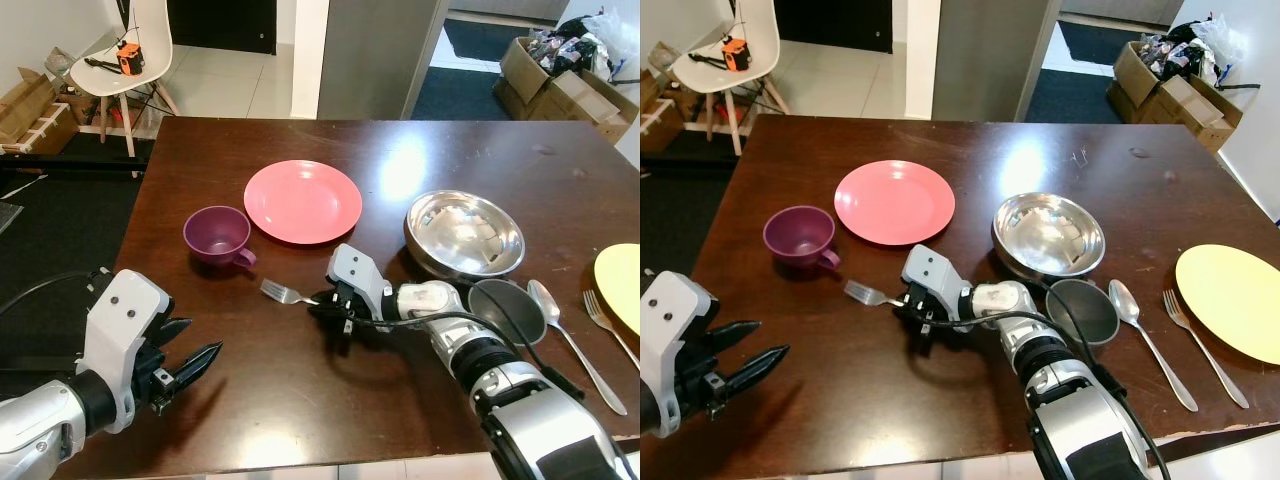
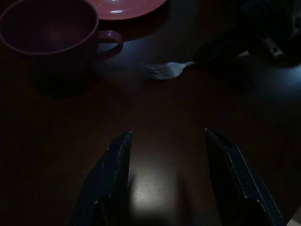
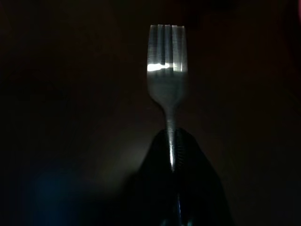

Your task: Setting the table

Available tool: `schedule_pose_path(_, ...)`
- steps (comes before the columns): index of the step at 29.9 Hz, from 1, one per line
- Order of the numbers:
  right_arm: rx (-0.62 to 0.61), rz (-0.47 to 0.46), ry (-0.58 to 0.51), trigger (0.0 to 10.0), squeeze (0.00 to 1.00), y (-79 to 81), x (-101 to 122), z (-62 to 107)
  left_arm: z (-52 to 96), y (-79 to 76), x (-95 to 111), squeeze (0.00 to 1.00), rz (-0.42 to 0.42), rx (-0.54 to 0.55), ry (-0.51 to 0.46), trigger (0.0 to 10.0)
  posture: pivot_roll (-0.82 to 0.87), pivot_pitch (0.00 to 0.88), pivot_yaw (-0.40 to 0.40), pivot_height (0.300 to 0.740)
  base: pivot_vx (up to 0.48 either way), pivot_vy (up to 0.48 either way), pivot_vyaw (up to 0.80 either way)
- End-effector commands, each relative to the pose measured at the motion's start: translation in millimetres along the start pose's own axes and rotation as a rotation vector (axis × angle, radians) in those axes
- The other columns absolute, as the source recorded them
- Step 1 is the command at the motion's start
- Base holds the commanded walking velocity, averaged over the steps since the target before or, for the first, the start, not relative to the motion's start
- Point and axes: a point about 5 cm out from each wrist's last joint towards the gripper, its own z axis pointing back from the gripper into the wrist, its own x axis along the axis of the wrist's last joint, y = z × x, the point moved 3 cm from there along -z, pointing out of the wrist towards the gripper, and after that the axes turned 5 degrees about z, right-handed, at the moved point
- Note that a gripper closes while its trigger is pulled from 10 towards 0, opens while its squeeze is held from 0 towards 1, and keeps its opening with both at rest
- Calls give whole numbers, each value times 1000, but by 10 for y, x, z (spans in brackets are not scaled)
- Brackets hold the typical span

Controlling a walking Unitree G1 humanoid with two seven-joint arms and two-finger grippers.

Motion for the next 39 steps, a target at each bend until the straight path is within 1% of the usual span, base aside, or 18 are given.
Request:
schedule_pose_path(1,62,-171,90,0,0,199,-377,59,-23,-31,-11,0,1,-13,4,10000,245,140,16,740,0,0,0)
schedule_pose_path(5,74,-242,26,0,0,207,-335,60,-59,-31,-21,0,4,-13,2,10000,233,128,14,740,0,0,0)
schedule_pose_path(9,77,-274,-11,0,0,213,-312,60,-83,-35,-26,0,8,-15,-2,10000,225,122,13,740,0,0,0)
schedule_pose_path(10,80,-278,-72,0,0,221,-249,48,-112,-31,-43,0,10,-13,-4,10000,214,106,12,740,0,0,0)
schedule_pose_path(14,69,-261,-161,0,0,207,-123,34,-162,-7,-60,0,13,6,-11,10000,201,85,13,740,0,0,0)
schedule_pose_path(16,14,-217,-231,0,0,164,13,22,-221,34,-66,0,18,42,-24,10000,188,66,13,740,0,0,0)
schedule_pose_path(17,-31,-186,-301,0,0,143,152,25,-274,67,-65,0,24,73,-39,10000,177,50,14,740,0,0,0)
schedule_pose_path(19,-65,-179,-337,0,0,129,220,30,-301,71,-61,0,22,79,-45,10000,169,38,15,740,0,0,0)
schedule_pose_path(20,-169,-143,-402,10000,0,116,384,45,-360,49,-40,0,9,66,-58,10000,153,17,16,740,0,0,0)
schedule_pose_path(21,-169,-143,-402,10000,0,116,384,45,-360,49,-40,0,9,66,-58,10000,153,17,16,740,0,0,0)
schedule_pose_path(23,-246,-125,-446,10000,0,129,496,67,-406,30,-41,0,-11,46,-57,10000,138,1,18,740,0,0,0)
schedule_pose_path(28,-338,-124,-462,10000,0,201,546,91,-441,73,-78,0,-32,47,-47,10000,121,0,21,740,0,0,0)
schedule_pose_path(31,-435,-177,-420,10000,0,292,431,102,-520,105,-88,0,-34,69,-62,10000,88,0,22,740,0,0,0)
schedule_pose_path(33,-450,-186,-409,10000,0,310,403,104,-539,106,-93,0,-34,73,-66,10000,79,0,23,740,0,0,0)
schedule_pose_path(34,-508,-230,-370,10000,0,333,285,114,-589,99,-108,0,-25,87,-76,10000,64,0,29,740,0,0,0)
schedule_pose_path(36,-522,-241,-360,10000,0,342,261,122,-602,97,-113,0,-24,91,-79,10000,64,0,29,740,0,0,0)
schedule_pose_path(38,-638,-294,-300,10000,0,355,95,211,-671,72,-139,0,-3,106,-100,10000,38,0,50,740,0,0,0)
schedule_pose_path(39,-638,-294,-300,10000,0,355,95,211,-671,72,-139,0,-3,106,-100,10000,38,0,50,740,0,0,0)
